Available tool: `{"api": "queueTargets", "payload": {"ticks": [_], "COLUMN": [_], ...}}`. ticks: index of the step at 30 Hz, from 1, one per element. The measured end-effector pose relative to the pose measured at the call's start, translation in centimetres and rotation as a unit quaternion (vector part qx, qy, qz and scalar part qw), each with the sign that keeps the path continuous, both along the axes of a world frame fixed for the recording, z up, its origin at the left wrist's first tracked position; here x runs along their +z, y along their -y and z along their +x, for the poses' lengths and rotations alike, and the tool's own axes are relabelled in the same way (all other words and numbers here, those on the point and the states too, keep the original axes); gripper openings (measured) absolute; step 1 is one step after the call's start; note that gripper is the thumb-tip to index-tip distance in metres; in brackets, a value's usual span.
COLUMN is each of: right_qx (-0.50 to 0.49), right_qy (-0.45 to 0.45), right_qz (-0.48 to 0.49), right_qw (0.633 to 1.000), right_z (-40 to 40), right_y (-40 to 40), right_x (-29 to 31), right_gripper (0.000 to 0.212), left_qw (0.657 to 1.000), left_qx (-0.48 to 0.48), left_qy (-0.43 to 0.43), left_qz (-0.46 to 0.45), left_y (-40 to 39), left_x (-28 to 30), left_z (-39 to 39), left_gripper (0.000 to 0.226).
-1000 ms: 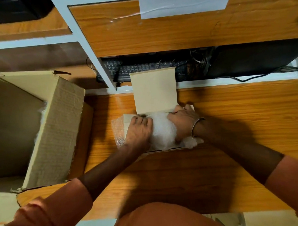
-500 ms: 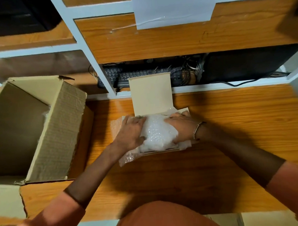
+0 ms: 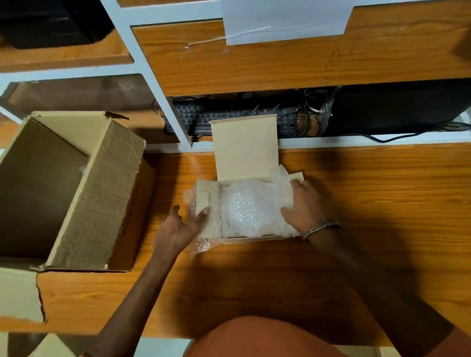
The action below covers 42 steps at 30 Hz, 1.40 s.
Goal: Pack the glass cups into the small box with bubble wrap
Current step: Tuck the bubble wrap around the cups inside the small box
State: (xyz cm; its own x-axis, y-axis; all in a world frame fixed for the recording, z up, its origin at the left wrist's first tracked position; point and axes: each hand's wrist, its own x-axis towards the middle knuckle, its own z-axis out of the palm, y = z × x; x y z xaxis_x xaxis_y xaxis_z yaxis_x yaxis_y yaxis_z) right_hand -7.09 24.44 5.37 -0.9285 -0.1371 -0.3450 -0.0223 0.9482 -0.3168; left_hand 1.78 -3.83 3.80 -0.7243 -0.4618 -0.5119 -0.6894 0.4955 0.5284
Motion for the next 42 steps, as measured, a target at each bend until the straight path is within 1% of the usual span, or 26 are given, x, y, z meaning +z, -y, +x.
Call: {"api": "queueTargets", "payload": {"ticks": [1,2,3,4,5,6,7,9,11,12,13,16,19,21,22,24,25,27,29,31,32,33,36,38,40,42], "right_qx": [0.001,0.004,0.009,0.011,0.010,0.005,-0.001,-0.014,-0.024,-0.031,-0.041,-0.082,-0.121,-0.146,-0.158,-0.163,-0.148,-0.090,-0.027,0.027,0.054,0.080,0.157,0.202,0.237,0.261], "right_qy": [0.002,0.004,0.003,0.001,0.003,0.009,0.015,0.010,-0.014,-0.029,-0.038,-0.033,-0.007,0.021,0.048,0.107,0.120,0.102,0.069,0.056,0.056,0.053,-0.001,-0.036,-0.021,0.018], "right_qz": [0.005,0.019,0.036,0.046,0.043,0.032,0.020,0.013,0.007,-0.005,-0.024,-0.106,-0.195,-0.256,-0.291,-0.332,-0.327,-0.282,-0.212,-0.158,-0.137,-0.111,0.004,0.068,0.092,0.101], "right_qw": [1.000,1.000,0.999,0.999,0.999,0.999,1.000,1.000,1.000,0.999,0.998,0.990,0.973,0.955,0.942,0.923,0.926,0.950,0.974,0.986,0.988,0.989,0.988,0.976,0.967,0.960], "right_z": [0.1,0.2,0.2,0.3,0.3,0.3,0.3,0.4,0.6,0.6,0.6,0.5,0.3,0.3,0.4,0.5,0.5,0.6,0.4,0.0,-0.2,-0.4,-1.1,-1.7,-2.5,-3.2], "right_y": [0.1,0.1,0.1,0.1,0.0,0.0,0.0,0.0,0.0,0.0,0.0,0.0,0.2,0.8,1.1,1.6,1.8,2.1,2.0,2.0,2.0,2.1,2.4,2.8,3.1,3.2], "right_x": [0.0,0.1,0.0,0.0,-0.2,-0.3,-0.5,-0.5,-0.5,-0.5,-0.6,-0.4,0.3,0.7,0.9,1.1,0.9,0.4,0.1,0.1,0.1,0.1,0.6,0.8,1.0,1.0], "right_gripper": [0.070,0.075,0.079,0.082,0.084,0.084,0.082,0.075,0.066,0.061,0.055,0.042,0.031,0.025,0.023,0.024,0.023,0.026,0.044,0.060,0.068,0.075,0.088,0.099,0.117,0.130], "left_qw": [0.995,0.982,0.966,0.955,0.948,0.945,0.948,0.967,0.977,0.976,0.972,0.958,0.954,0.960,0.962,0.961,0.960,0.959,0.957,0.950,0.939,0.924,0.871,0.835,0.825,0.821], "left_qx": [0.050,0.101,0.134,0.149,0.155,0.163,0.173,0.159,0.100,0.075,0.057,-0.006,-0.073,-0.116,-0.138,-0.175,-0.195,-0.231,-0.257,-0.299,-0.333,-0.373,-0.467,-0.500,-0.498,-0.507], "left_qy": [0.013,0.019,0.021,0.018,0.013,-0.002,-0.031,-0.111,-0.180,-0.205,-0.229,-0.284,-0.284,-0.242,-0.208,-0.140,-0.118,-0.095,-0.082,-0.078,-0.080,-0.084,-0.097,-0.105,-0.097,-0.077], "left_qz": [0.085,0.162,0.219,0.257,0.277,0.283,0.264,0.166,0.048,0.015,0.008,0.034,0.064,0.080,0.107,0.164,0.162,0.132,0.103,0.054,0.014,-0.024,-0.120,-0.205,-0.250,-0.249], "left_y": [0.1,-0.1,0.0,0.1,0.3,0.5,0.6,0.9,1.0,0.7,0.6,-0.7,-2.7,-3.8,-4.3,-5.1,-5.3,-5.3,-5.1,-4.8,-4.6,-4.4,-4.2,-4.3,-4.2,-4.0], "left_x": [0.0,0.4,0.5,0.6,0.6,0.4,0.1,0.0,0.3,0.8,1.1,2.1,2.6,2.4,2.6,2.6,2.5,2.1,2.0,1.7,1.5,1.4,0.8,0.2,-0.3,-0.6], "left_z": [-0.1,0.0,0.1,0.2,0.4,0.6,0.6,0.7,0.7,0.7,0.5,-0.5,-1.6,-1.9,-2.0,-2.0,-2.0,-2.2,-2.6,-3.4,-3.9,-4.3,-5.3,-5.9,-6.6,-7.1], "left_gripper": [0.115,0.105,0.090,0.076,0.068,0.064,0.063,0.056,0.048,0.043,0.039,0.034,0.033,0.031,0.036,0.060,0.072,0.085,0.082,0.067,0.062,0.066,0.090,0.101,0.112,0.119]}}
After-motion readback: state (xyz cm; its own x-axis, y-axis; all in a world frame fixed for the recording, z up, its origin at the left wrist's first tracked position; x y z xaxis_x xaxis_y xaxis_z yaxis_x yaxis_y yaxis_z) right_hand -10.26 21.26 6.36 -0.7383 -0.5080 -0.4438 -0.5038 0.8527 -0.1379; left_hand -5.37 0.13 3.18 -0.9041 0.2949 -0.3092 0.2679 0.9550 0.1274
